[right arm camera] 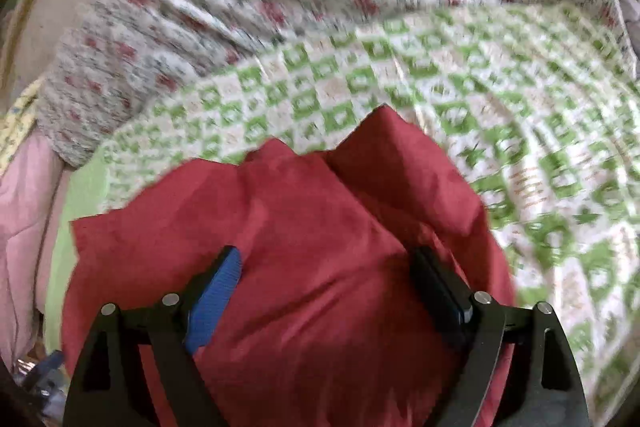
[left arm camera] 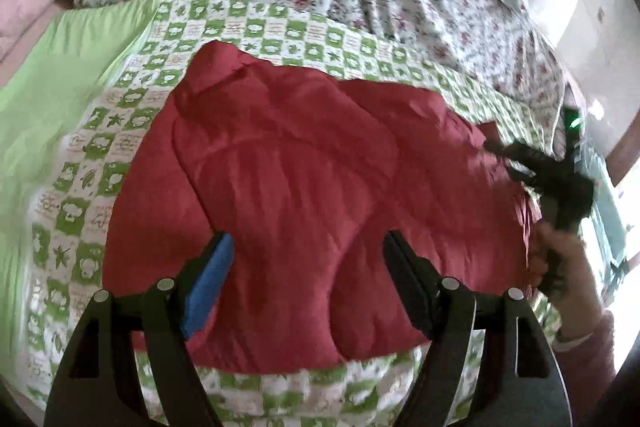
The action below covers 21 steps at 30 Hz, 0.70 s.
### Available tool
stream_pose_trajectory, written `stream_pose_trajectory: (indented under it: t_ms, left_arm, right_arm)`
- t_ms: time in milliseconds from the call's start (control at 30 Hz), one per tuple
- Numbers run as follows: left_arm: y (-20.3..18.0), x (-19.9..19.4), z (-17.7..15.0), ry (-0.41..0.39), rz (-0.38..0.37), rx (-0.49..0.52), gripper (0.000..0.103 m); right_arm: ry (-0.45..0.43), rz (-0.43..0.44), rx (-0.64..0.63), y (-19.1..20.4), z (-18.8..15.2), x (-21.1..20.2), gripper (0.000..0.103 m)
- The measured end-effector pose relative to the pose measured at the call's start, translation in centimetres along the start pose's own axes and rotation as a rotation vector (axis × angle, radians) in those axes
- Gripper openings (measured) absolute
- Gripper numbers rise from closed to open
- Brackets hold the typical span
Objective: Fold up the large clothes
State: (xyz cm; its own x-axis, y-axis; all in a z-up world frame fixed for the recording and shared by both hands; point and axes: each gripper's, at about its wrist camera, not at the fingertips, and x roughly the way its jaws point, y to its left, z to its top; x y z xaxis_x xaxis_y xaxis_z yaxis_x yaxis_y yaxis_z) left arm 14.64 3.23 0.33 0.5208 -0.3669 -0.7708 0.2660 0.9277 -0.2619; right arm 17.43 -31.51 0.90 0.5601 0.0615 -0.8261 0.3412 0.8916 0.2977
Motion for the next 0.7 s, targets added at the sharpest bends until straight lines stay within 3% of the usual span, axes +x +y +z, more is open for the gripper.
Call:
stream_pose_trajectory:
  t_ms: [133, 333, 567, 700]
  left_arm:
    - [-0.6, 0.2, -0.8, 0.012, 0.021, 0.025, 0.077]
    - [-0.2, 0.0, -1.9, 0.016, 0.010, 0.010, 0.077]
    - [0.0, 1.9, -3.0, 0.037, 0.077, 0.029, 0.077]
    - [0.3, 2.7, -3.1, 0.037, 0.096, 0.044, 0.084]
  right_arm:
    - [-0.073, 0.068, -0.070, 1.7, -2.9, -6.1, 0.088]
    - [-0.098, 0.078, -0.181, 3.4, -8.4, -10.6, 0.089]
    - [-0.020, 0.045, -0.233, 4.3, -11.4, -8.4, 0.088]
    - [0.020, -0.042, -0.297, 4.8, -12.4, -6.3, 0.091]
